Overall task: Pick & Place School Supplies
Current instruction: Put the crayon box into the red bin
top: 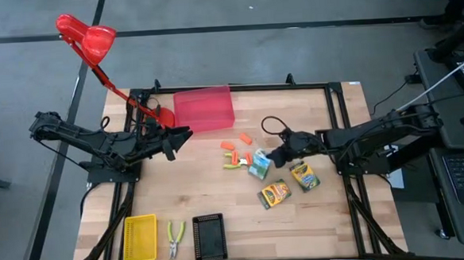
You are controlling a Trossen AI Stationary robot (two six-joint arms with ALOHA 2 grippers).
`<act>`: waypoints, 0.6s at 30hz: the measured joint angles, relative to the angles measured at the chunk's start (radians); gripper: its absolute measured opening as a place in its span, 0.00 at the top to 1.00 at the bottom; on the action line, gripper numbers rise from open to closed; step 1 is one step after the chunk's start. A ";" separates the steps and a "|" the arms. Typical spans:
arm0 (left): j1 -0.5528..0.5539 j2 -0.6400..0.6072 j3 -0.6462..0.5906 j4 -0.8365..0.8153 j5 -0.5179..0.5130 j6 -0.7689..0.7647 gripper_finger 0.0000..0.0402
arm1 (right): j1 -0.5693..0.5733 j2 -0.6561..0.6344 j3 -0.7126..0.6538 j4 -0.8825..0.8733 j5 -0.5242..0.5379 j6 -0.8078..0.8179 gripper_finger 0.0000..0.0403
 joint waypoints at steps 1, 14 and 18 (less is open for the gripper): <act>0.000 0.000 0.000 0.001 0.000 0.000 0.52 | 0.000 0.000 0.032 -0.009 0.005 -0.021 0.99; 0.000 0.000 0.000 0.012 -0.070 0.027 0.52 | -0.236 0.285 0.485 -0.086 -0.117 -0.278 1.00; -0.011 0.000 0.000 0.029 -0.092 0.045 0.52 | -0.338 0.406 0.543 0.058 -0.207 -0.225 1.00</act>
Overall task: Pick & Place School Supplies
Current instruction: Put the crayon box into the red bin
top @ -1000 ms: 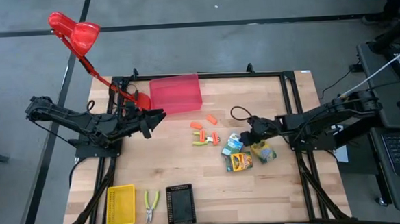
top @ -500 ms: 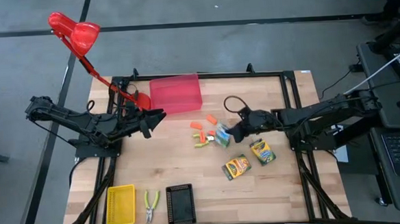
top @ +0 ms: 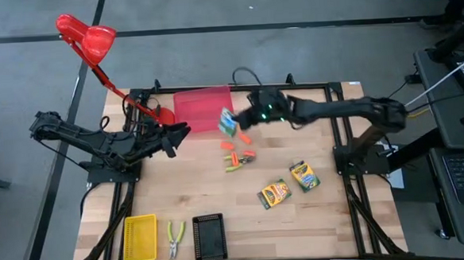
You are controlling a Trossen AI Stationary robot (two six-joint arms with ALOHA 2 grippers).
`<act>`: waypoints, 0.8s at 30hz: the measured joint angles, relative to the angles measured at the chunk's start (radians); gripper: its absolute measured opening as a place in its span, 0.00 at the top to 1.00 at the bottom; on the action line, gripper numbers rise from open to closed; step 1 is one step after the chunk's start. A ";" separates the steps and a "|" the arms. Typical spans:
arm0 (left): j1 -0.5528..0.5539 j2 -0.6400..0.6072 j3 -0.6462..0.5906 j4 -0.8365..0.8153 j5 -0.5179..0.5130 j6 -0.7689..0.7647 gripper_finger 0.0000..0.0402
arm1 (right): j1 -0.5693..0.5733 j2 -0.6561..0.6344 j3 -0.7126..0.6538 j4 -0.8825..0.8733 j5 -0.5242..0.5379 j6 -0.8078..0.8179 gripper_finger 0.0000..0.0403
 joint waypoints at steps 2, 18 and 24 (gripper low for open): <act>-0.011 0.000 0.000 0.006 -0.022 0.009 0.52 | -0.033 0.049 0.028 0.051 -0.023 0.028 1.00; -0.042 0.000 0.000 0.018 -0.072 0.034 0.52 | -0.142 0.272 0.217 0.062 0.095 0.000 1.00; -0.042 0.000 0.000 0.018 -0.049 0.024 0.52 | -0.174 0.277 0.217 0.054 0.190 -0.008 1.00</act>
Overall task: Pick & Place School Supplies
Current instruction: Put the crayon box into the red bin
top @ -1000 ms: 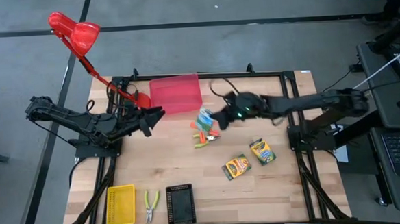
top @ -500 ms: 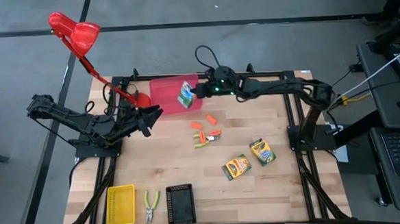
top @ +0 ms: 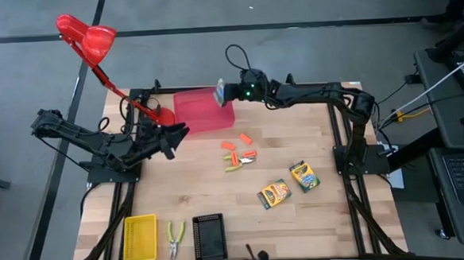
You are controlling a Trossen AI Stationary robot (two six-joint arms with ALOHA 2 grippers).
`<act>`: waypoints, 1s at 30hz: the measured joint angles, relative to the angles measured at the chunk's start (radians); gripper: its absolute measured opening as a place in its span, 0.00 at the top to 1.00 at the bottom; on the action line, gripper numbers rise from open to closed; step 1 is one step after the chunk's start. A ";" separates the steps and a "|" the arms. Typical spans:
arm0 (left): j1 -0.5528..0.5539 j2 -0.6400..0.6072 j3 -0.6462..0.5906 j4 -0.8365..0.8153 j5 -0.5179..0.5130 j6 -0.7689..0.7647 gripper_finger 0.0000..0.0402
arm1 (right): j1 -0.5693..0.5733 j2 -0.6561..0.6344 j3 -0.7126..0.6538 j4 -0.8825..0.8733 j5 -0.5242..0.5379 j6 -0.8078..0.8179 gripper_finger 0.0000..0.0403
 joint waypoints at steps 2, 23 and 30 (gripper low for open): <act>0.000 0.000 0.000 0.000 0.009 -0.002 0.52 | -0.007 0.000 0.000 -0.003 0.028 -0.003 1.00; 0.000 0.000 0.000 0.000 0.033 -0.040 0.52 | 0.007 0.070 -0.001 0.009 0.097 0.026 0.98; 0.000 0.000 0.000 0.000 0.035 -0.042 0.52 | 0.014 0.070 -0.001 0.031 0.111 0.014 0.79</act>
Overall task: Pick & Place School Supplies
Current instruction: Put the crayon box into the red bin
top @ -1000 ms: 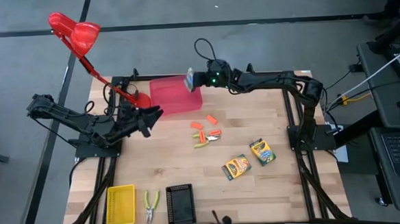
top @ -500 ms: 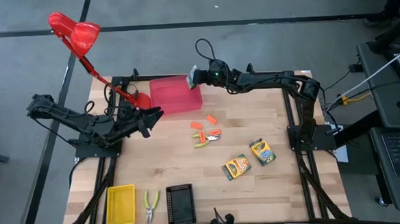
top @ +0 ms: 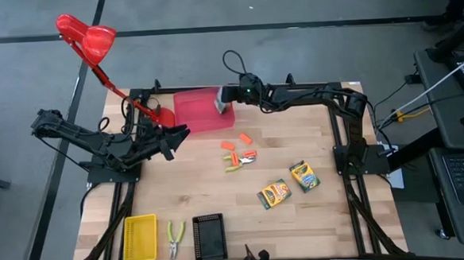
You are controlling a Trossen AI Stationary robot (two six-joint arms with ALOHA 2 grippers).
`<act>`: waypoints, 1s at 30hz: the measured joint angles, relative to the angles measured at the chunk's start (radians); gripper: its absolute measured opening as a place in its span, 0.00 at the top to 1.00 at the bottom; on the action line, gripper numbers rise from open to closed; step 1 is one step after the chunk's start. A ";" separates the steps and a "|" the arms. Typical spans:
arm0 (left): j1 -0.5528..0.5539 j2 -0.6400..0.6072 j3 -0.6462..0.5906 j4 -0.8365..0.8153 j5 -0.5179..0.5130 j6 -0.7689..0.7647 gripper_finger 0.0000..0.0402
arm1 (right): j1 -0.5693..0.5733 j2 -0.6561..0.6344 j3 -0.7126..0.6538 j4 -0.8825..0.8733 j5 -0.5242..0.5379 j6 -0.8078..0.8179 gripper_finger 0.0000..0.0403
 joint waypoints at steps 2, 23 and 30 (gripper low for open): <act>0.000 0.000 0.000 0.000 0.007 0.000 0.52 | -0.001 0.000 0.000 -0.002 0.002 0.002 0.74; -0.016 0.055 0.000 -0.001 0.068 0.045 0.52 | 0.233 -0.315 0.000 -0.483 -0.092 -0.289 0.71; -0.082 0.141 0.000 0.000 0.058 0.025 0.52 | 0.524 -0.433 -0.039 -1.059 -0.153 -0.158 0.71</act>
